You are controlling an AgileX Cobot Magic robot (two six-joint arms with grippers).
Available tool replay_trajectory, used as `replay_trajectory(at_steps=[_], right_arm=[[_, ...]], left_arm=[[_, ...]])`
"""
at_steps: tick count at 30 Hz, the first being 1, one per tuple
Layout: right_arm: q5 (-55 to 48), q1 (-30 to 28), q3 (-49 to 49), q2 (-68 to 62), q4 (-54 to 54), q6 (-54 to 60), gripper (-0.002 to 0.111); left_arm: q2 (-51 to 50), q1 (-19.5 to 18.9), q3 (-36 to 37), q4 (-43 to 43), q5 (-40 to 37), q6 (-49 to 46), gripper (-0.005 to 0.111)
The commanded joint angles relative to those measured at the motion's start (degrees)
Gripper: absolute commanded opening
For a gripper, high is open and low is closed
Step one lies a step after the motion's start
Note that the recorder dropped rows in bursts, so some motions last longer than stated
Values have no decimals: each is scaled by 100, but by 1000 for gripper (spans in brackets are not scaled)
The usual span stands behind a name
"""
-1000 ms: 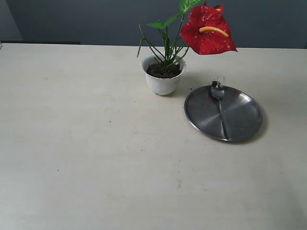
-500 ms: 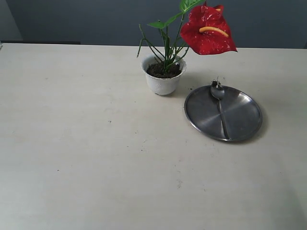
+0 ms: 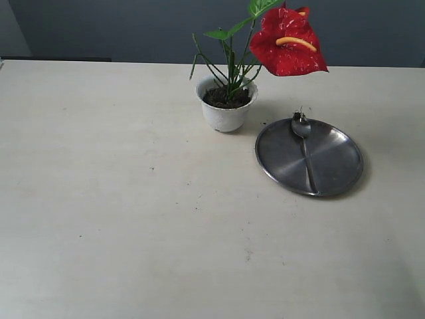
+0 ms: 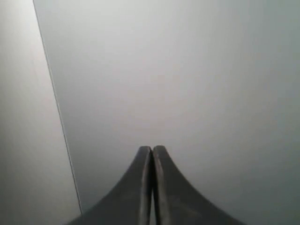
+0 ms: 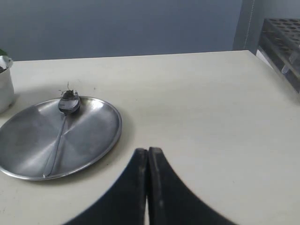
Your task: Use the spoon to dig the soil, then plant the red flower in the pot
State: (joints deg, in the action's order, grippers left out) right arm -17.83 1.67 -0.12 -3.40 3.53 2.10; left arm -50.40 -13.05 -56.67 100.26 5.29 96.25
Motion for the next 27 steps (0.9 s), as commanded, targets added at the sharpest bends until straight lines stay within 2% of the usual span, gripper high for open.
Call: replay_trajectory(at_steps=[1,8,20,27], right_arm=[[42,-34,12,17,2,33,-1],[42,-34,12,17,2,33,-1],[42,-34,12,17,2,33,-1],[42,-34,12,17,2,33,-1]], left_arm=[[123,-8,44,-31,-431,-84,0],[163,-8,44,-31,-382,-84,0],[425,-8,44,-31,-563,701,0],[502,-8,160,-31,-573,689,0]])
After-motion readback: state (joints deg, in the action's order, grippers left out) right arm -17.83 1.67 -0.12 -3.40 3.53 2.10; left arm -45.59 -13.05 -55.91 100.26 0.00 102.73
